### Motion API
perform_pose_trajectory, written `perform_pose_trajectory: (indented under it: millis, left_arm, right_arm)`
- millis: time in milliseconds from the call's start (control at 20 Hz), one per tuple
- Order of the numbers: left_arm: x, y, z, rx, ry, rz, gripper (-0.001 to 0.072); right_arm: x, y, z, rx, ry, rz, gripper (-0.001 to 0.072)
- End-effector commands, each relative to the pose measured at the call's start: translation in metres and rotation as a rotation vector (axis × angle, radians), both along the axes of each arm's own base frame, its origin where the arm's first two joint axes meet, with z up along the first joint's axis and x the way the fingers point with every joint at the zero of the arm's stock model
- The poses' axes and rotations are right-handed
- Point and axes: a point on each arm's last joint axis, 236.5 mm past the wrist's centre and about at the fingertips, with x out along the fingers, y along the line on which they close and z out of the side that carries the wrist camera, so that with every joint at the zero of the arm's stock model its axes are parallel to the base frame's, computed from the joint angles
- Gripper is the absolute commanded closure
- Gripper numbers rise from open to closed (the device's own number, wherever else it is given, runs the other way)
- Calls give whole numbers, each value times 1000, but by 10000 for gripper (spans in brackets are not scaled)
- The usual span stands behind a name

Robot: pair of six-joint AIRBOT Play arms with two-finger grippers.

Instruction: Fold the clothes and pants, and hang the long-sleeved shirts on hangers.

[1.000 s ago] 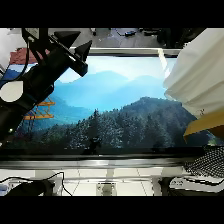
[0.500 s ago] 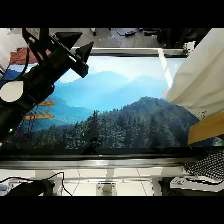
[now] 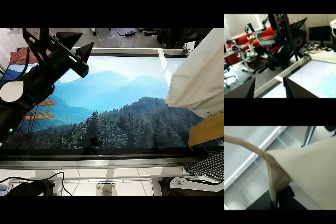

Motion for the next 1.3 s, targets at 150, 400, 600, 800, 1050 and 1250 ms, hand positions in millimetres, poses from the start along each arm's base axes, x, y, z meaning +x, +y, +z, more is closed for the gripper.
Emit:
perform_pose_trajectory:
  millis: [150,400,600,800,1050,1250]
  left_arm:
    - [0,-1,0,1,1,-2,291]
    - [-1,-2,-1,3,1,-9,291]
    - [-4,-6,-1,6,1,-23,291]
    - [-3,-5,-1,6,1,-22,291]
    - [-3,-5,-1,6,1,-22,291]
    - [-3,-5,-1,6,1,-20,291]
  right_arm:
    - [-28,-42,18,84,-141,-159,658]
    - [-31,-71,6,234,-210,-129,658]
    - [-10,-29,2,74,-102,24,658]
    - [11,53,-8,-90,-3,291,657]
    - [0,153,-9,-230,32,583,657]
    - [-44,228,19,-363,-6,683,657]
